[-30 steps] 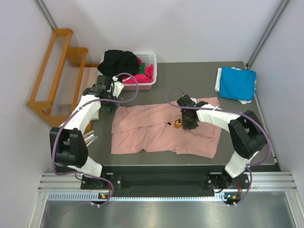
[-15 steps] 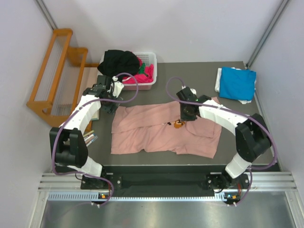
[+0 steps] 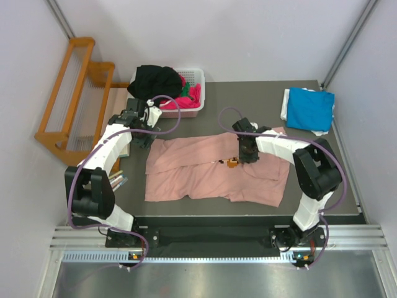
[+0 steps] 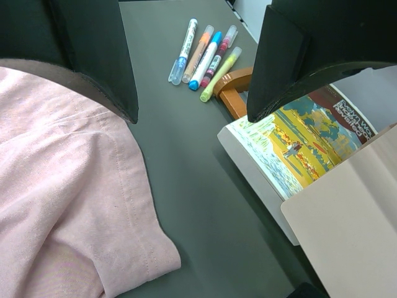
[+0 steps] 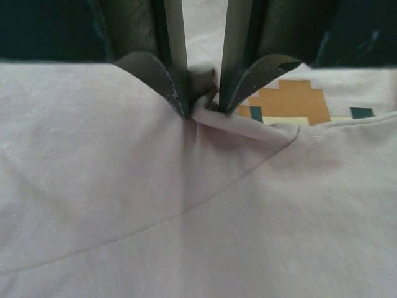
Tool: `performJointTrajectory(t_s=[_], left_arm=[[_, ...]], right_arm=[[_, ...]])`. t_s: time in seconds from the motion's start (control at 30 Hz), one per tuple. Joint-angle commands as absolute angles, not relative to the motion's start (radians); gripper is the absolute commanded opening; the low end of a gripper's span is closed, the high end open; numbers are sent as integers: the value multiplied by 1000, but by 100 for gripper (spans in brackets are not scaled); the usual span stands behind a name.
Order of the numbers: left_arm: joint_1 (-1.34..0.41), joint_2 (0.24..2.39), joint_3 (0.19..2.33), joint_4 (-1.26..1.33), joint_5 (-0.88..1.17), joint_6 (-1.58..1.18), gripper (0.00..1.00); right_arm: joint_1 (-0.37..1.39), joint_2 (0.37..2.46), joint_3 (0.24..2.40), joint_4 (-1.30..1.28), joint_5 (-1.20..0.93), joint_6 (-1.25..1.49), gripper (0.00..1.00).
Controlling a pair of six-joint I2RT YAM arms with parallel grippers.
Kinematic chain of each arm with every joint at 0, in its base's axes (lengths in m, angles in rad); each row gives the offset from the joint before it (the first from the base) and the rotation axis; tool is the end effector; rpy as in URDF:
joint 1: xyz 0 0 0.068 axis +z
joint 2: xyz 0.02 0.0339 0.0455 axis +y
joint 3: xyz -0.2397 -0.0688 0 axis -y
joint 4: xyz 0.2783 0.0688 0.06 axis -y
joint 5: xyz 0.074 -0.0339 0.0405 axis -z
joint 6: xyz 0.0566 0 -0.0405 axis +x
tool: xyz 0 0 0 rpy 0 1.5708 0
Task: Fold and stack the t-shirts
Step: Fold the tshirt
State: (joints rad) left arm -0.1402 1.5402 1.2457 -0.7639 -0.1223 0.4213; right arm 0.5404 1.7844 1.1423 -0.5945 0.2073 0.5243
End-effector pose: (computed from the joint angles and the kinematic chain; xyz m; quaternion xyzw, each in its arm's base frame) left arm 0.3577 -0.0435 0.2163 0.2527 0.9320 0.0940 0.2422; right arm 0.3250 0.1814 0.1069 0.0093 0.9809 -0.0039 0.1943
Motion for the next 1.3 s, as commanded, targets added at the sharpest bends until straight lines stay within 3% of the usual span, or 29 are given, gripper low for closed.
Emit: performJointTrajectory(t_s=[0.0,0.23,0.43,0.57,0.7,0.97,1.27], left_arm=[[-141,1514,1285,-759,-129,416,75],[-141,1517,1276,-755,-132,414,75],[-141,1516,1278,-756,-127,410,75],[-141,1520,1279,-756,-124,403,75],[-141,1546,1279,-744,-109,384,76],[-199,1790,1338,-695,-57,292,72],[-207,2023,1522,-698,34,226,66]], right_arm=[[551,1694,1092,-586,206,520,26],[555,1618,1054,-617,222,518,21],[583,1563,1078,-663,170,519,30],[606,1580,1101,-692,80,483,43],[600,1618,1149,-693,87,466,67],[512,1802,1472,-695,89,460,68],[399,1905,1520,-652,69,477,66]])
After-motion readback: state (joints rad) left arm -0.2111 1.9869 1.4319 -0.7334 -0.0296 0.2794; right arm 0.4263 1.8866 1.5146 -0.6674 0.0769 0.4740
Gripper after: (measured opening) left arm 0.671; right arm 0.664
